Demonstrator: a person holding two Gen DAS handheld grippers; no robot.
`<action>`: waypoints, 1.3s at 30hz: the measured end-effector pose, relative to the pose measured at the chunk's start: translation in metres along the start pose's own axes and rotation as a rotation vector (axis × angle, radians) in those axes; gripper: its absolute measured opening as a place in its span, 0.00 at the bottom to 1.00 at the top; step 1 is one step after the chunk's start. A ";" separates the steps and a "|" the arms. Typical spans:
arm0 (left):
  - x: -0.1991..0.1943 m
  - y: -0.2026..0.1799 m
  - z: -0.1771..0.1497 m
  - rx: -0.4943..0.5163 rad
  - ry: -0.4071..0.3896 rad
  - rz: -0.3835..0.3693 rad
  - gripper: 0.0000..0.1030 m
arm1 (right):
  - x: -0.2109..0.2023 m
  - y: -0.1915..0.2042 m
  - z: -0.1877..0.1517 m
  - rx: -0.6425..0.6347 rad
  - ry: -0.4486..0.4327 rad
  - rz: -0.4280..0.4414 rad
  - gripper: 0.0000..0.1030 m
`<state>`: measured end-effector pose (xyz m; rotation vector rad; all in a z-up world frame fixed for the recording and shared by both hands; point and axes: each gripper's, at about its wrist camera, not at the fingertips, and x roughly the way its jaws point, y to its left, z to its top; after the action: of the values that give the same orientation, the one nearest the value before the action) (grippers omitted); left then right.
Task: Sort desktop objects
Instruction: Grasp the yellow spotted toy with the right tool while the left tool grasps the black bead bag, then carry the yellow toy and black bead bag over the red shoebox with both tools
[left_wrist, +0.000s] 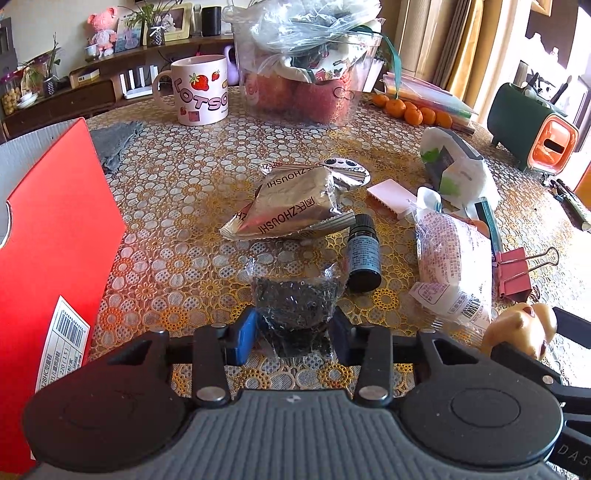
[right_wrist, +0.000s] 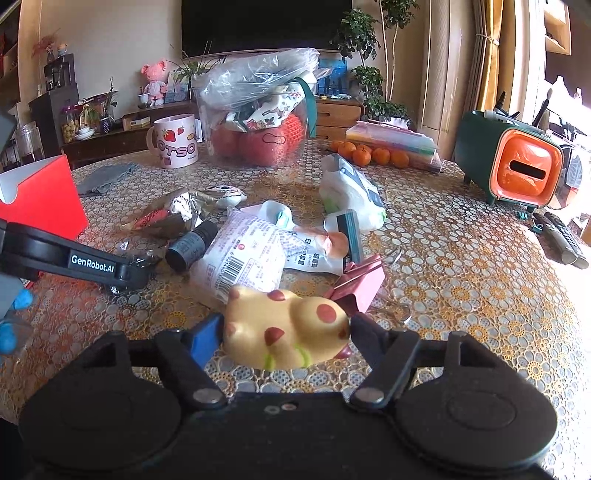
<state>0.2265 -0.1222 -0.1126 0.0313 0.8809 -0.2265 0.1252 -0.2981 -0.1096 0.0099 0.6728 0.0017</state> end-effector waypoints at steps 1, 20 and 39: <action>-0.001 0.001 0.000 0.001 -0.001 -0.002 0.36 | 0.000 0.000 0.001 0.000 0.002 -0.002 0.71; -0.063 0.015 -0.017 -0.017 -0.047 -0.013 0.33 | -0.036 0.014 0.010 -0.005 -0.022 0.000 0.69; -0.162 0.053 -0.027 -0.018 -0.148 -0.024 0.33 | -0.100 0.084 0.033 -0.087 -0.085 0.091 0.69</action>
<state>0.1169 -0.0376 -0.0089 -0.0132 0.7366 -0.2403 0.0676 -0.2153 -0.0211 -0.0425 0.5863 0.1172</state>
